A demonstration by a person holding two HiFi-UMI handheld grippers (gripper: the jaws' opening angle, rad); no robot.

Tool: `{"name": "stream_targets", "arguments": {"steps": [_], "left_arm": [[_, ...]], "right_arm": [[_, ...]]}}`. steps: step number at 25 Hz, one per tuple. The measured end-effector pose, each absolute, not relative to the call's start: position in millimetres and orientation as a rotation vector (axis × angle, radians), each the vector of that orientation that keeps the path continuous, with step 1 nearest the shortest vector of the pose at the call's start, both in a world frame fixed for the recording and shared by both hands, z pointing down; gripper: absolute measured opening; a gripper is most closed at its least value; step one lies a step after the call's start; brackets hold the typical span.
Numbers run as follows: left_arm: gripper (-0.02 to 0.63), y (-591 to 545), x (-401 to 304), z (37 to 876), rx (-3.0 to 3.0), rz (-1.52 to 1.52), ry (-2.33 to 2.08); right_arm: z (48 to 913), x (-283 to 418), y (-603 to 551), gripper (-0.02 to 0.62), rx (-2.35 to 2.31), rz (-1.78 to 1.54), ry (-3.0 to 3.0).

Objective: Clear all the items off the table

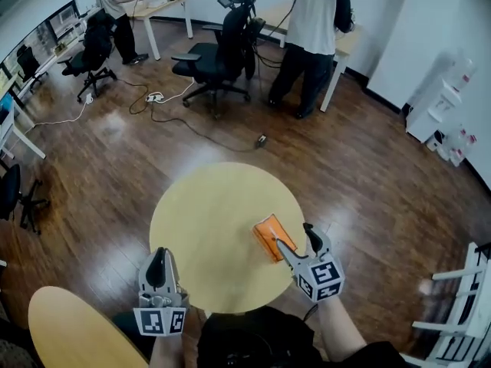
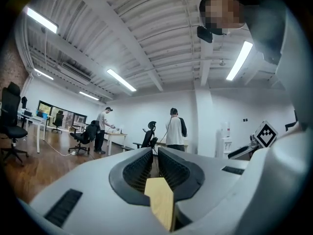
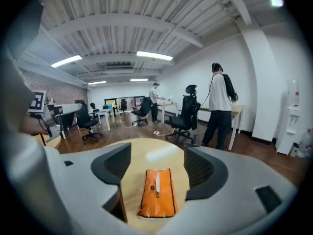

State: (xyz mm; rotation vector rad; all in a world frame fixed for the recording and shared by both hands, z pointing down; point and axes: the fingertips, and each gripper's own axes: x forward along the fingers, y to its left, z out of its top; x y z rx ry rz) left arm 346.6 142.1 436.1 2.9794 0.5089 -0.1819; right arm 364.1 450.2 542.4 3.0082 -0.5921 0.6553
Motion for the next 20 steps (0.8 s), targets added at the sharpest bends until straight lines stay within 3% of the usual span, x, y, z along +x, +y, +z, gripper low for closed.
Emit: {"name": "stream_targets", "arguments": {"steps": [2, 5, 20], "left_arm": [[0.035, 141.0, 347.1, 446.6, 2.974, -0.122, 0.503], [0.035, 142.1, 346.0, 467.2, 2.964, -0.029, 0.495], [0.035, 189.7, 367.8, 556.8, 2.877, 0.251, 0.520]], "right_arm": [[574.4, 364.3, 445.1, 0.398, 2.950, 0.819, -0.628], [611.8, 362.7, 436.5, 0.427, 2.848, 1.005, -0.672], [719.5, 392.8, 430.5, 0.428, 2.620, 1.271, -0.649]]}}
